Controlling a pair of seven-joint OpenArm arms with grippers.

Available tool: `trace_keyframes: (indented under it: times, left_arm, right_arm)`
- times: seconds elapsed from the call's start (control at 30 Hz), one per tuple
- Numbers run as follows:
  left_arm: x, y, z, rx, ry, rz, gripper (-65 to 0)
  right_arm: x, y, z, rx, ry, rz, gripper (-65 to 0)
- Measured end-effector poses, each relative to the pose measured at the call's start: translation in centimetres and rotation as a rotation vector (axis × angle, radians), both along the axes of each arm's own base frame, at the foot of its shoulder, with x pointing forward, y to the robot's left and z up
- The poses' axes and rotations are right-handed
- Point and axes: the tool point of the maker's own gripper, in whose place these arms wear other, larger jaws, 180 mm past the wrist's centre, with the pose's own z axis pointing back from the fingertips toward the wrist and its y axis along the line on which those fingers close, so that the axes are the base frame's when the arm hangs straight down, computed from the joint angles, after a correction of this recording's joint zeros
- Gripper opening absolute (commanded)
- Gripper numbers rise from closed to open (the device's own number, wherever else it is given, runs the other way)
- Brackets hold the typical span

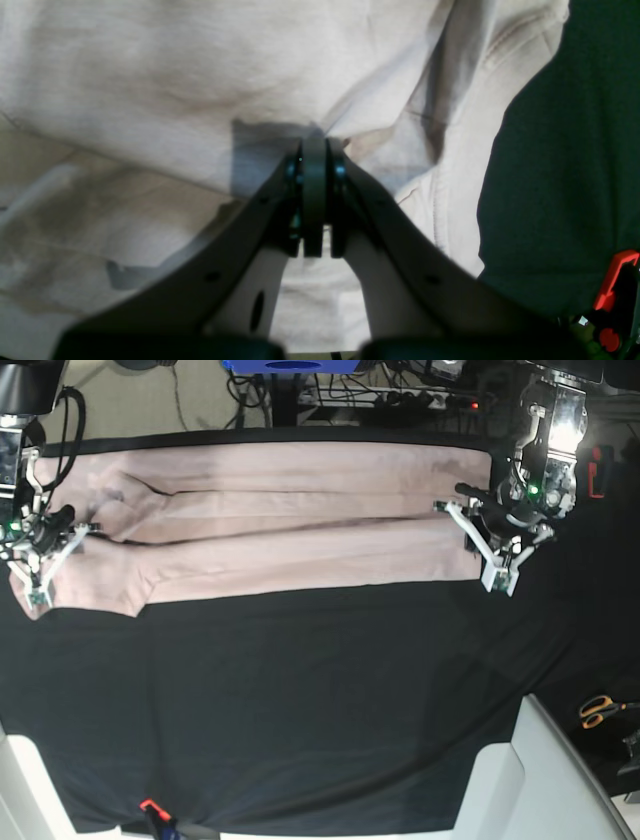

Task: Fold the T-shirt properly
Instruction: 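Hold both strip ends and straighten the strip with both grippers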

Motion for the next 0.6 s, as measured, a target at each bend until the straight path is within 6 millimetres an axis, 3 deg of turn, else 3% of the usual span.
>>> trace_keyframes:
  times: [0.2,0.6]
  left_arm:
    - [-0.7,0.6,-1.1,0.006,0.036,0.016,-65.0]
    - [0.0,0.5,-0.8,0.000,-0.003,0.014,-65.0]
  right_arm:
    - [0.0,0.0,0.0,0.000,0.000,0.000,-65.0]
    - [-0.2,1.2,-0.5,0.024,0.008,-0.002,-65.0]
